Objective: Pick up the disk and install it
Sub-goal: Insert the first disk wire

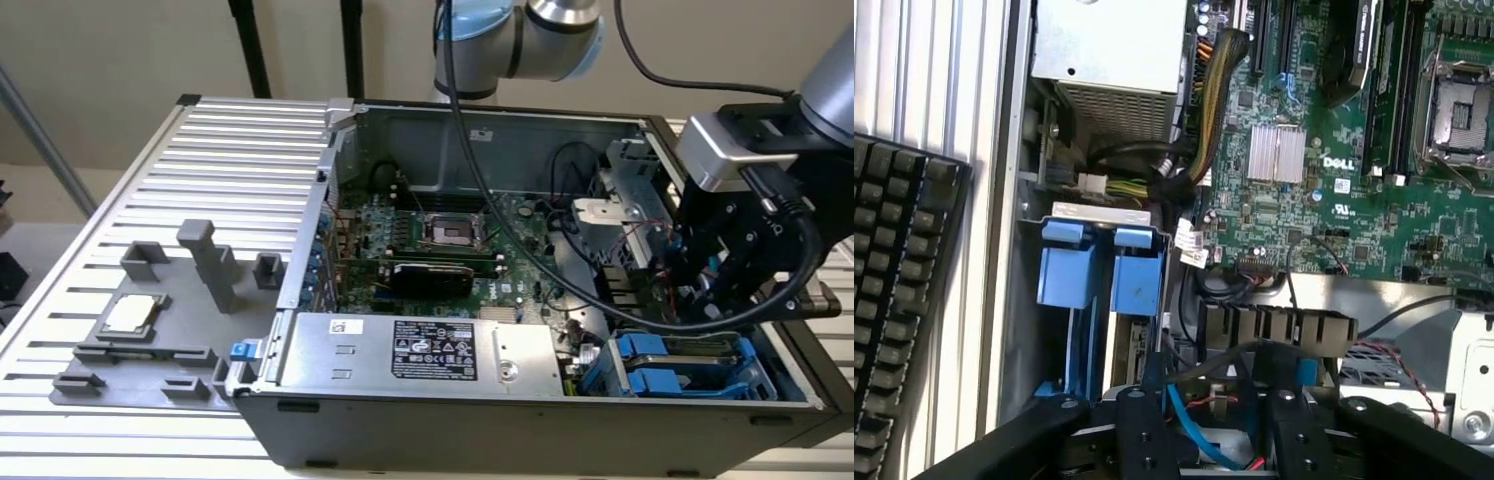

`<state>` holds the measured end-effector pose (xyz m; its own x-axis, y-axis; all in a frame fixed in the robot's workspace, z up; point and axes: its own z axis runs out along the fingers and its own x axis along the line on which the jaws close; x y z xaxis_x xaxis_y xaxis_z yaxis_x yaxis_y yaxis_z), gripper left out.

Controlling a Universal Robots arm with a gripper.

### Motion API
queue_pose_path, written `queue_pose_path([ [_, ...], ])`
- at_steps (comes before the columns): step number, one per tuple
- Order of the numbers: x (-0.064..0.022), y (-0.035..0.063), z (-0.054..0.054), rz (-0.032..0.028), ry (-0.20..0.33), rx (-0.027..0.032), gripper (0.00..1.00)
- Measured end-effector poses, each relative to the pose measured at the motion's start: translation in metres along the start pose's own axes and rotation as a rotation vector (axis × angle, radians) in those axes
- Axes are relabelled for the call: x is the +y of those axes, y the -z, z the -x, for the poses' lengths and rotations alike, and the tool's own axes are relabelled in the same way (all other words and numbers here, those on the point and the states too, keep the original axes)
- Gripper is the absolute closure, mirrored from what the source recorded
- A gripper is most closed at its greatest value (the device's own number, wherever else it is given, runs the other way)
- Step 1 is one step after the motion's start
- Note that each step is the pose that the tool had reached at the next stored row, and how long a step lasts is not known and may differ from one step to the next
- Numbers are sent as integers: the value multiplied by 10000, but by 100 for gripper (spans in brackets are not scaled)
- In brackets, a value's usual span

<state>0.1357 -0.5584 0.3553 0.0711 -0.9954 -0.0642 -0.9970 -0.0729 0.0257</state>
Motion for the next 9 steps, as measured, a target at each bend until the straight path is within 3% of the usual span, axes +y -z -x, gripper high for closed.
queue_pose_path([
  [4, 8, 7, -121, 0, 3, -69, 57],
  [9, -13, 15, -248, -12, 10, -314, 57],
])
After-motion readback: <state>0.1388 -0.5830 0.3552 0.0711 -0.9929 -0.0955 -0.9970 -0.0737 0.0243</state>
